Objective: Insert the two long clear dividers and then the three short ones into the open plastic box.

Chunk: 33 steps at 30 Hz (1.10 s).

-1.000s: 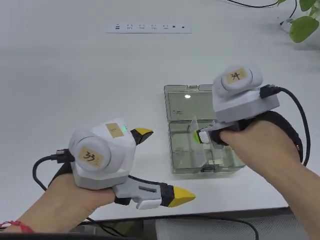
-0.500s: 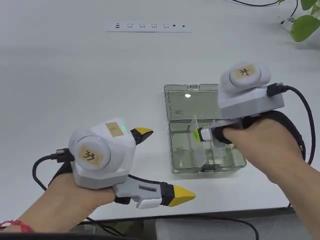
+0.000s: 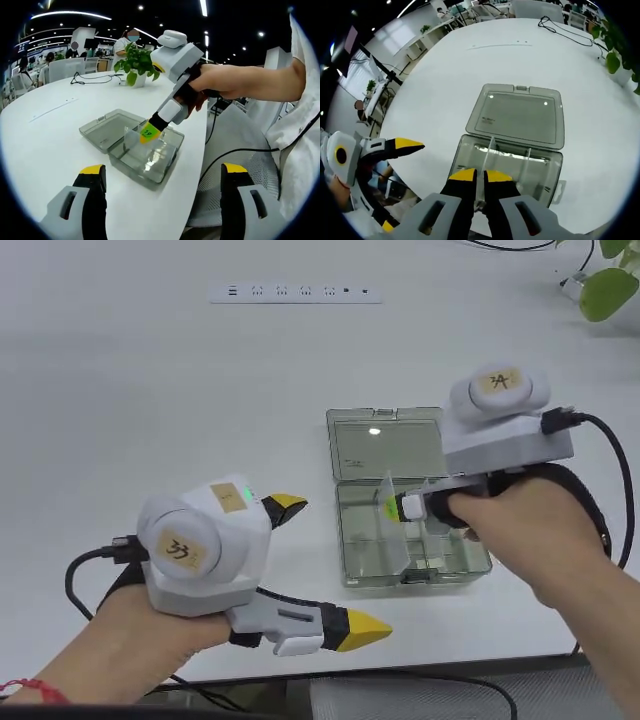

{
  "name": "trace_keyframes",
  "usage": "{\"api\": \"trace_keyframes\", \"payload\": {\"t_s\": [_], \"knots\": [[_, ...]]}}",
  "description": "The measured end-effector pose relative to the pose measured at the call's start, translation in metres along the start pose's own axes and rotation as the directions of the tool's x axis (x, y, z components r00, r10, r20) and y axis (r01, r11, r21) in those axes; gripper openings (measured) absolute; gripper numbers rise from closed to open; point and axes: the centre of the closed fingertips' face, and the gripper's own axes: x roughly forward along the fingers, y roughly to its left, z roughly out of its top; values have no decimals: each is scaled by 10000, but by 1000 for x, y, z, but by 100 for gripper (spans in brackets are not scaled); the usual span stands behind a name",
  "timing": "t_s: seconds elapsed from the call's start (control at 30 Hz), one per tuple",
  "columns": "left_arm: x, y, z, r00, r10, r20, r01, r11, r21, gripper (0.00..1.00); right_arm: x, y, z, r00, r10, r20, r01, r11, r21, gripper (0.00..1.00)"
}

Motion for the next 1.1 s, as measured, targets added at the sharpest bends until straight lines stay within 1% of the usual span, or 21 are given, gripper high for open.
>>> {"api": "trace_keyframes", "payload": {"t_s": [0.37,0.57,0.67,0.73,0.87,0.97,1.03,1.1], "knots": [[1,-1,0,10000,-18,-3,18,10000,-6,97,-2,3,-3,10000,55,10,-55,10000,39,7],[1,-1,1,10000,-27,8,27,10000,-15,97,-3,2,-3,9999,145,-7,-145,9997,199,7],[1,-1,0,10000,-35,-12,35,10000,0,97,-4,4,-3,9998,176,13,-176,9995,250,7],[1,-1,0,10000,-39,0,39,10000,-5,97,-5,4,-5,10000,54,-46,-54,10000,-15,7],[1,0,0,10000,-24,-13,24,10000,-5,97,-4,4,-5,9999,109,-21,-109,9999,84,7],[1,0,0,10000,-32,-14,32,10000,-6,97,-3,2,-5,10000,70,-36,-70,10000,10,7],[1,0,0,10000,-22,-22,22,10000,17,98,-2,4,-9,9999,45,-98,-46,9999,-130,7],[1,0,-1,10000,-41,-51,41,10000,69,98,0,3,-9,9999,114,-46,-115,9998,-149,7]]}}
